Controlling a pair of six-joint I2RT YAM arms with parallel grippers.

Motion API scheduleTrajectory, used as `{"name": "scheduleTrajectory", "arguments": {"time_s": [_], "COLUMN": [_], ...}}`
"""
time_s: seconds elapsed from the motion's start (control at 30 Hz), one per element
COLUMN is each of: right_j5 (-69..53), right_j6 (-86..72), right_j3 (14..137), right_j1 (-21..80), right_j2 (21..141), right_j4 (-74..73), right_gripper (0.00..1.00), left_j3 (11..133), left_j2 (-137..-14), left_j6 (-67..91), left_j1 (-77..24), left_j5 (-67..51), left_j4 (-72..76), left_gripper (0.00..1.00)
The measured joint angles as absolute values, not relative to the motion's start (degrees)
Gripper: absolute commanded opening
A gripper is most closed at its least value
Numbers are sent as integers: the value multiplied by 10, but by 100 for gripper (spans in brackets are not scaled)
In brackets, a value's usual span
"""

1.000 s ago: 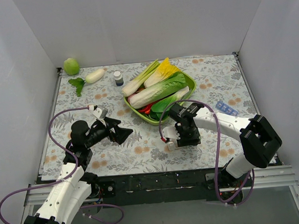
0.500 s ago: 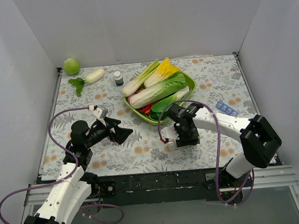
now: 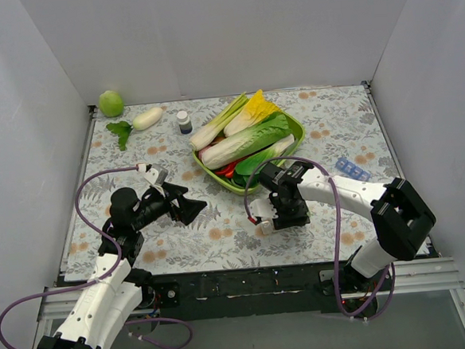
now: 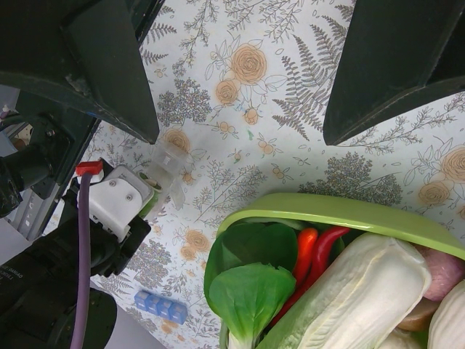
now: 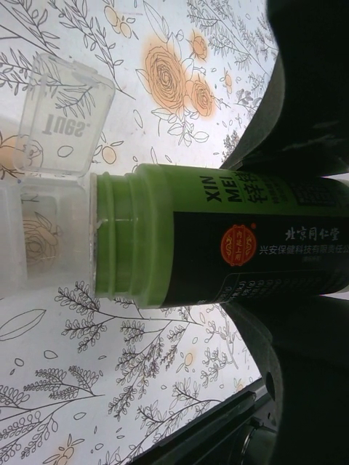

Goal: Sort the pills into containers

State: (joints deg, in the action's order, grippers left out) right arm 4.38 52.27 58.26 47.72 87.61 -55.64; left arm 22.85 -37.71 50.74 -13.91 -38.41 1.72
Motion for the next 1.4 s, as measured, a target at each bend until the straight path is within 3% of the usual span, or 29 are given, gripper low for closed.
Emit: {"name": "scheduleTrajectory", "arguments": {"time_s": [1.4], "right_j5": [61], "right_j6": [525], "right_j3": [590], "right_j1": [493], "right_j2": [892], "right_j4": [-556], "right_gripper": [1], "left_j3": [229], "left_j2": [-377], "left_j6": [507], "left_j1": [-140], "left_j5": [-386], "left_j4": [17], "left_gripper": [98]}}
